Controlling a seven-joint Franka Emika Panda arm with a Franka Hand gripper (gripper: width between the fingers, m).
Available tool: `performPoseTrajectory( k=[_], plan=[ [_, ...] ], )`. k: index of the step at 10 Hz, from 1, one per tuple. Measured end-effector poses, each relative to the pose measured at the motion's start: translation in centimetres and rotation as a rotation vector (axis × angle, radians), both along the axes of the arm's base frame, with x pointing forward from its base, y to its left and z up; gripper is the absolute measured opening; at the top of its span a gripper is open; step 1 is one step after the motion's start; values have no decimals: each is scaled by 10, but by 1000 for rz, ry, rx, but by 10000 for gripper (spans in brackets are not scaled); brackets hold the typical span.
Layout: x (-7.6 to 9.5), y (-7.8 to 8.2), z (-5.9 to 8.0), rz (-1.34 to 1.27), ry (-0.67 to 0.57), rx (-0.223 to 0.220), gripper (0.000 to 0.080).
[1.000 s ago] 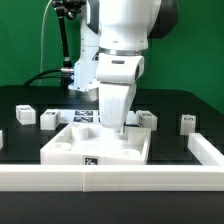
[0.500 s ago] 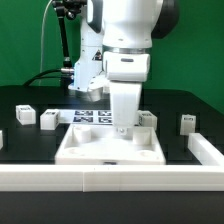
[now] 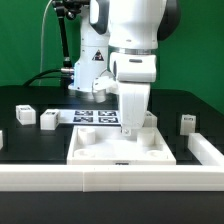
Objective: Assemble one leg
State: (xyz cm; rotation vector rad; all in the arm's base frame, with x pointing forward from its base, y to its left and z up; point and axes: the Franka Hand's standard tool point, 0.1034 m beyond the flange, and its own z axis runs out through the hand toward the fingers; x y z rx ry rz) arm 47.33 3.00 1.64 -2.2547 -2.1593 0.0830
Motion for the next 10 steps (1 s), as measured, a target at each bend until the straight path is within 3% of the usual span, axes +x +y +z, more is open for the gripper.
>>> performPoseTrajectory(
  k=[5, 10],
  plan=[
    [17, 46, -1, 57, -40, 21, 61],
    [17, 52, -1, 41, -34, 19, 71]
  ],
)
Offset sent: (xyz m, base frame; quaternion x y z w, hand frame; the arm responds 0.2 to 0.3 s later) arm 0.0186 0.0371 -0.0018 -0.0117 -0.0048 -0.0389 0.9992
